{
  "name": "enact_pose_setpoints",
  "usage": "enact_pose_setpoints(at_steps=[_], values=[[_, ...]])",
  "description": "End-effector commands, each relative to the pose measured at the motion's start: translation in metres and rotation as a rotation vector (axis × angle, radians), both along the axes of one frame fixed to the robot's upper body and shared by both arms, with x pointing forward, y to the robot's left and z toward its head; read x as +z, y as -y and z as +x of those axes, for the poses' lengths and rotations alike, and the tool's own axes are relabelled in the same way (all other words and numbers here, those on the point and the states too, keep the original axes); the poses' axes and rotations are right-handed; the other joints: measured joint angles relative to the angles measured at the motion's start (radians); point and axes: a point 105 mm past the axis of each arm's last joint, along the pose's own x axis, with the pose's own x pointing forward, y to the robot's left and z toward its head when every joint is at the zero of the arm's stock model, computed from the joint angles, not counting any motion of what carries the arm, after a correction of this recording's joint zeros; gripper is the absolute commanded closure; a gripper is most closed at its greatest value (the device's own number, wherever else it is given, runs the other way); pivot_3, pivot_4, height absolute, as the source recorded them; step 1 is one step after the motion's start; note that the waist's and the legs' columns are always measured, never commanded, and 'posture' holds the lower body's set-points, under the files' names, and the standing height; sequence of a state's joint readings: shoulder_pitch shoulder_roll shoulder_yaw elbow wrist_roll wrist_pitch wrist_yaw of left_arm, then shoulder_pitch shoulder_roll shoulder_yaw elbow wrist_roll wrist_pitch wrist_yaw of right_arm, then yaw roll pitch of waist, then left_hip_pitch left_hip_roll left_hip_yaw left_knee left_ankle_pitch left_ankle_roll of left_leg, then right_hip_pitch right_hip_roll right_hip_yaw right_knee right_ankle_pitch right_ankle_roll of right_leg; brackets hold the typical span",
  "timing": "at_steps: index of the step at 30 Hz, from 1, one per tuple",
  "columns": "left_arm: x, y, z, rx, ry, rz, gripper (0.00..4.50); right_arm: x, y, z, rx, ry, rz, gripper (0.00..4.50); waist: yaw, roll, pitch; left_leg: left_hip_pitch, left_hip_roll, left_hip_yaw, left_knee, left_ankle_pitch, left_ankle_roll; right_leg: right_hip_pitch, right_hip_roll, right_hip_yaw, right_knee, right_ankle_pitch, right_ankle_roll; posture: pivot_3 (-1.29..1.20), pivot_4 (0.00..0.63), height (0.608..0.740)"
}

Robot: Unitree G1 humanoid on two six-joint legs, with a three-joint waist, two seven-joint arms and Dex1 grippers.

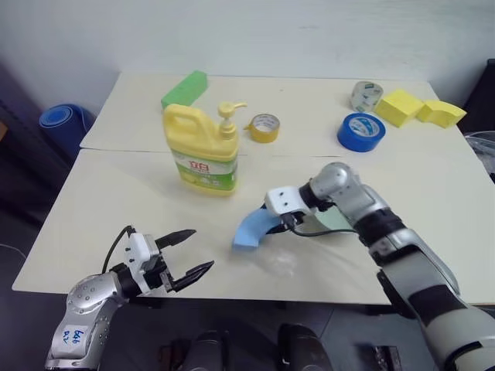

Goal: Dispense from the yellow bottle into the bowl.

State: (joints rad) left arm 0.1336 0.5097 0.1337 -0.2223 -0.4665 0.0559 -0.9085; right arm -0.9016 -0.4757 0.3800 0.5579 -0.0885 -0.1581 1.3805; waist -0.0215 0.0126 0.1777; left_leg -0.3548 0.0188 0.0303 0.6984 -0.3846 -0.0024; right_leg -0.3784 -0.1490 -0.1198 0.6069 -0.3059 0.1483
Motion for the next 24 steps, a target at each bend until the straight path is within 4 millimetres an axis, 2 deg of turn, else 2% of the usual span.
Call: enact_pose_setpoints(at_steps=[1, 2, 4, 7, 8, 9, 10, 11, 13, 16, 18, 19, 23, 24], values=[[0.007, 0.006, 0.002, -0.006, 0.029, -0.022, 0.00, 0.053, 0.026, -0.007, -0.144, 0.009, 0.228, 2.06, 0.006, 0.000, 0.000, 0.000, 0.000, 0.000, 0.000, 0.000, 0.000, 0.000, 0.000, 0.000, 0.000, 0.000, 0.000, 0.00, 0.150, 0.740], [0.008, 0.006, 0.002, -0.005, 0.030, -0.030, 0.00, 0.063, 0.035, -0.011, -0.182, 0.002, 0.268, 2.06, 0.008, 0.000, 0.000, 0.000, 0.000, 0.000, 0.000, 0.000, 0.000, 0.000, 0.000, 0.000, 0.000, 0.000, 0.000, 0.00, 0.150, 0.740], [0.009, 0.013, 0.003, -0.019, 0.029, -0.060, 0.00, 0.087, 0.099, -0.003, -0.465, 0.058, 0.314, 2.06, 0.016, 0.001, 0.001, 0.000, 0.000, 0.001, 0.000, 0.000, 0.000, 0.000, 0.000, 0.000, -0.001, 0.000, 0.000, 0.00, 0.150, 0.740], [0.009, 0.019, 0.003, -0.045, 0.033, -0.078, 0.00, 0.095, 0.167, -0.002, -0.766, 0.092, 0.312, 2.06, 0.035, 0.001, 0.001, 0.000, -0.001, 0.002, 0.000, 0.000, 0.000, 0.000, -0.001, 0.001, -0.001, 0.000, 0.000, 0.00, 0.150, 0.740], [0.010, 0.023, 0.003, -0.062, 0.039, -0.086, 0.00, 0.093, 0.198, -0.003, -0.902, 0.081, 0.334, 2.06, 0.037, 0.001, 0.001, 0.000, -0.001, 0.003, 0.000, 0.000, 0.000, 0.000, -0.001, 0.001, -0.003, 0.000, 0.000, 0.00, 0.150, 0.740], [0.011, 0.025, 0.003, -0.074, 0.043, -0.092, 0.00, 0.091, 0.219, -0.005, -0.995, 0.073, 0.351, 2.06, 0.039, 0.000, 0.001, 0.000, -0.001, 0.003, -0.001, 0.000, 0.000, 0.001, 0.000, 0.001, -0.003, 0.000, 0.000, 0.00, 0.150, 0.740], [0.016, 0.033, 0.002, -0.127, 0.061, -0.102, 0.00, 0.078, 0.256, -0.007, -1.177, 0.058, 0.349, 2.06, 0.039, 0.000, 0.000, 0.001, -0.001, 0.004, -0.001, 0.000, 0.000, 0.001, 0.000, 0.001, -0.003, 0.000, 0.000, 0.00, 0.150, 0.740], [0.020, 0.040, 0.002, -0.170, 0.074, -0.104, 0.00, 0.067, 0.281, -0.011, -1.278, 0.064, 0.324, 2.06, 0.041, 0.000, 0.000, 0.001, -0.001, 0.004, -0.001, 0.000, 0.000, 0.001, 0.000, 0.001, -0.003, 0.000, 0.000, 0.00, 0.150, 0.740], [0.032, 0.053, 0.003, -0.224, 0.103, -0.126, 0.00, 0.049, 0.312, -0.018, -1.405, 0.100, 0.274, 2.06, 0.042, 0.000, 0.000, 0.002, -0.001, 0.006, 0.000, 0.000, 0.000, 0.002, 0.000, 0.001, -0.003, 0.000, 0.000, 0.00, 0.150, 0.740], [0.056, 0.071, 0.006, -0.298, 0.163, -0.167, 0.00, 0.031, 0.332, -0.019, -1.541, 0.106, 0.289, 2.06, 0.036, 0.003, 0.001, 0.002, -0.001, 0.010, 0.000, 0.000, 0.001, 0.001, 0.000, 0.003, -0.003, 0.000, 0.000, 0.00, 0.150, 0.740], [0.064, 0.077, 0.008, -0.311, 0.165, -0.200, 0.00, 0.024, 0.340, -0.019, -1.587, 0.110, 0.298, 2.06, 0.022, 0.003, 0.001, 0.002, 0.000, 0.010, -0.001, 0.000, 0.001, 0.000, 0.000, 0.004, -0.002, 0.000, 0.001, 0.00, 0.150, 0.740], [0.067, 0.079, 0.009, -0.317, 0.162, -0.219, 0.00, 0.022, 0.346, -0.021, -1.622, 0.127, 0.308, 1.34, 0.016, 0.004, 0.001, 0.003, 0.000, 0.010, -0.001, 0.000, 0.001, 0.000, 0.000, 0.004, -0.001, 0.000, 0.001, 0.00, 0.150, 0.740], [0.068, 0.088, 0.004, -0.390, 0.105, -0.239, 0.00, 0.021, 0.356, -0.031, -1.625, 0.139, 0.298, 0.03, 0.017, 0.004, 0.001, 0.003, 0.001, 0.010, -0.002, 0.000, 0.001, 0.000, 0.000, 0.003, -0.001, 0.000, 0.001, 0.00, 0.150, 0.740], [0.067, 0.089, 0.003, -0.404, 0.086, -0.240, 0.00, 0.024, 0.356, -0.033, -1.607, 0.150, 0.283, 0.03, 0.018, 0.004, 0.001, 0.003, 0.001, 0.010, -0.002, 0.000, 0.001, 0.000, 0.000, 0.003, -0.002, 0.000, 0.001, 0.00, 0.150, 0.740]])
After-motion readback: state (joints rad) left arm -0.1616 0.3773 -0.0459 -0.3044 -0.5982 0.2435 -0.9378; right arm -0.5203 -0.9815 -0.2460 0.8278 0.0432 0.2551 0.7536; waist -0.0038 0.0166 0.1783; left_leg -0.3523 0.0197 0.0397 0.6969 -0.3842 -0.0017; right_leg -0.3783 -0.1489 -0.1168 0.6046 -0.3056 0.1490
